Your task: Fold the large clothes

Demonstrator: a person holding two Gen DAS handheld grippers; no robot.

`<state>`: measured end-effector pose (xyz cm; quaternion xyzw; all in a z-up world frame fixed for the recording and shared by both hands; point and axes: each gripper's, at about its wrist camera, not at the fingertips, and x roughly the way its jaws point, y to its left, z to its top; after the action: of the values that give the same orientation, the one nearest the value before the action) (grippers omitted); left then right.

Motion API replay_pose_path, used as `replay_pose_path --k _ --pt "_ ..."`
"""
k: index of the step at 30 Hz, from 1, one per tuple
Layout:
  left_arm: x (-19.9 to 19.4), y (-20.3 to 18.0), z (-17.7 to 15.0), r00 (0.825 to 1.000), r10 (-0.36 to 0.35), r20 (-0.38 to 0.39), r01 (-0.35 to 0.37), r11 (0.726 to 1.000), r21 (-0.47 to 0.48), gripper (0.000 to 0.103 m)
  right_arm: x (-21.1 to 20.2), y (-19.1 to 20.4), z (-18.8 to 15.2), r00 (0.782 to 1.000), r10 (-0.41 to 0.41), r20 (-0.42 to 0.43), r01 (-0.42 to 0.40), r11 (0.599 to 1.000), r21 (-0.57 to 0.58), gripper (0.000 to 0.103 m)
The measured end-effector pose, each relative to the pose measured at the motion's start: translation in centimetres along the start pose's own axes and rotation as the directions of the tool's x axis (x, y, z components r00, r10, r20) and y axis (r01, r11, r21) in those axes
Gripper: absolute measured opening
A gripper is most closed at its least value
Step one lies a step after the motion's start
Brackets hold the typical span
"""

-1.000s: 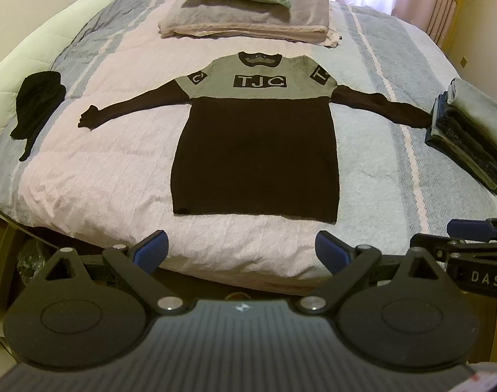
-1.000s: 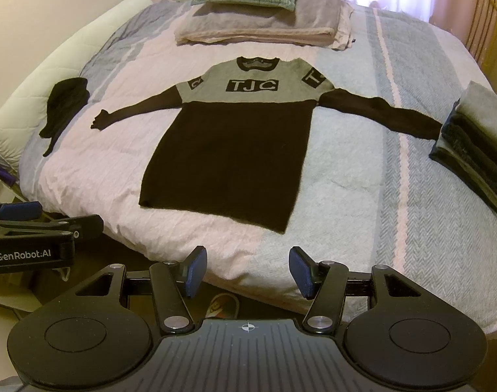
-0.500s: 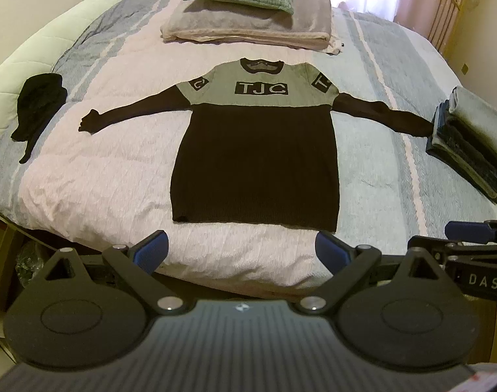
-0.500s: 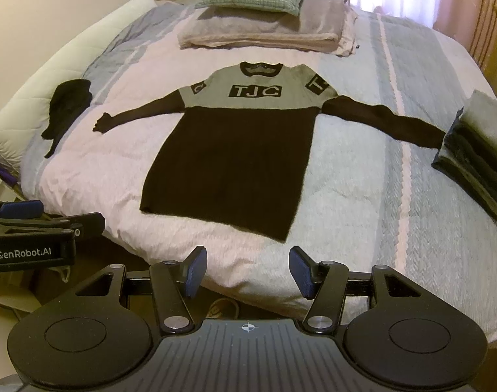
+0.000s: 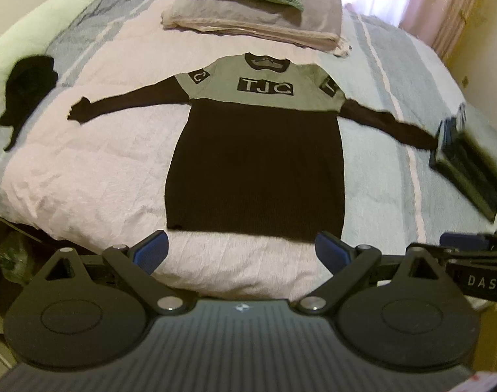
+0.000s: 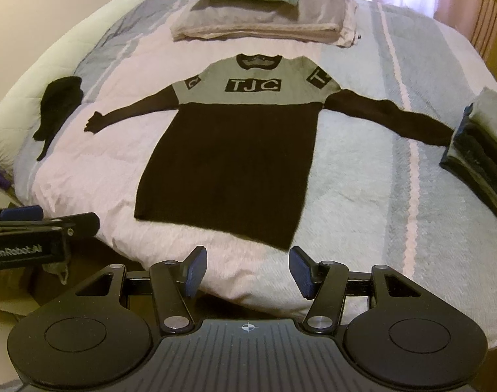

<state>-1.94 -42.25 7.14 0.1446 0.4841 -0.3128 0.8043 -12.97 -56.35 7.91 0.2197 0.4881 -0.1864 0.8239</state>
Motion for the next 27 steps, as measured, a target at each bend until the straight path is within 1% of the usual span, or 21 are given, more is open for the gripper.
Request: replay_pose_path --k 3,6,8,10,12,13,14,15,16,17,18,19,20,21,22,24,25,27 --pt "2.3 4.1 2.3 0.999 -0.034 0.019 0.036 0.995 -0.09 0.095 2.1 -0.5 2.2 1.0 0.012 0.02 -0.014 0.998 0.062 0.053" --pt "5.5 9.4 5.0 0.998 -0.03 0.049 0.039 0.978 -0.204 0.095 4.8 -1.6 5.3 0.999 0.024 0.039 -0.029 0.989 0.143 0.053" --pt "8.6 14.0 6.8 0.998 -0.014 0.062 0.033 0.951 -0.307 0.095 7.1 -2.0 8.0 0.999 0.014 0.038 -0.021 0.979 0.205 0.053" --pt "12.2 19.1 8.4 0.997 -0.018 0.069 0.046 0.906 -0.42 0.093 9.4 -2.5 10.7 0.999 -0.008 0.031 -0.001 0.962 0.273 0.053" --pt "15.8 24.5 9.8 0.995 -0.034 0.095 0.081 0.837 -0.542 0.091 11.9 -3.1 13.3 0.999 -0.027 0.027 0.017 0.941 0.338 0.053" --pt "17.8 27.4 10.4 0.994 -0.032 0.108 0.091 0.791 -0.605 0.09 13.1 -3.3 14.4 0.999 -0.04 0.024 0.028 0.931 0.365 0.053" --pt "19.4 29.8 10.9 0.992 -0.022 0.121 0.096 0.753 -0.651 0.089 14.4 -3.6 15.6 0.998 -0.052 0.022 0.039 0.92 0.39 0.053" --pt "20.8 31.8 11.2 0.991 -0.009 0.133 0.098 0.723 -0.684 0.086 15.6 -3.7 16.5 0.998 -0.063 0.021 0.048 0.911 0.41 0.053" --pt "22.5 34.3 11.7 0.989 0.01 0.145 0.099 0.685 -0.722 0.085 16.7 -3.8 17.3 0.997 -0.074 0.021 0.058 0.903 0.426 0.053" --pt "23.8 36.0 11.9 0.988 0.022 0.155 0.103 0.654 -0.75 0.084 17.9 -3.8 18.0 0.996 -0.088 0.018 0.072 0.896 0.438 0.053" --pt "25.3 38.0 12.2 0.985 0.034 0.169 0.112 0.616 -0.78 0.081 18.8 -3.9 18.4 0.995 -0.1 0.013 0.084 0.893 0.442 0.053" --pt "26.8 40.0 12.4 0.982 0.047 0.182 0.123 0.571 -0.812 0.08 19.7 -3.9 18.7 0.993 -0.115 0.003 0.102 0.891 0.442 0.053" --pt "28.1 41.7 12.6 0.979 0.058 0.195 0.135 0.528 -0.838 0.075 20.7 -3.8 18.9 0.991 -0.13 -0.012 0.122 0.89 0.439 0.053" --pt "29.4 43.3 12.7 0.975 0.071 0.209 0.15 0.482 -0.863 0.067 21.7 -3.8 18.8 0.989 -0.144 -0.029 0.142 0.89 0.434 0.053" --pt "30.8 44.8 13.0 0.971 0.079 0.224 0.167 0.441 -0.882 0.065 22.5 -3.7 18.7 0.986 -0.159 -0.048 0.164 0.889 0.427 0.053" --pt "33.3 47.1 13.5 0.967 0.106 0.231 0.177 0.371 -0.911 0.054 23.9 -3.7 18.3 0.978 -0.188 -0.086 0.207 0.887 0.412 0.053" --pt "34.4 48.0 13.8 0.967 0.111 0.23 0.183 0.329 -0.926 0.052 24.5 -3.9 18.2 0.974 -0.204 -0.102 0.228 0.885 0.406 0.053" --pt "36.5 49.3 14.0 0.966 0.111 0.232 0.198 0.256 -0.946 0.041 25.5 -4.2 17.8 0.965 -0.231 -0.125 0.262 0.878 0.402 0.053"
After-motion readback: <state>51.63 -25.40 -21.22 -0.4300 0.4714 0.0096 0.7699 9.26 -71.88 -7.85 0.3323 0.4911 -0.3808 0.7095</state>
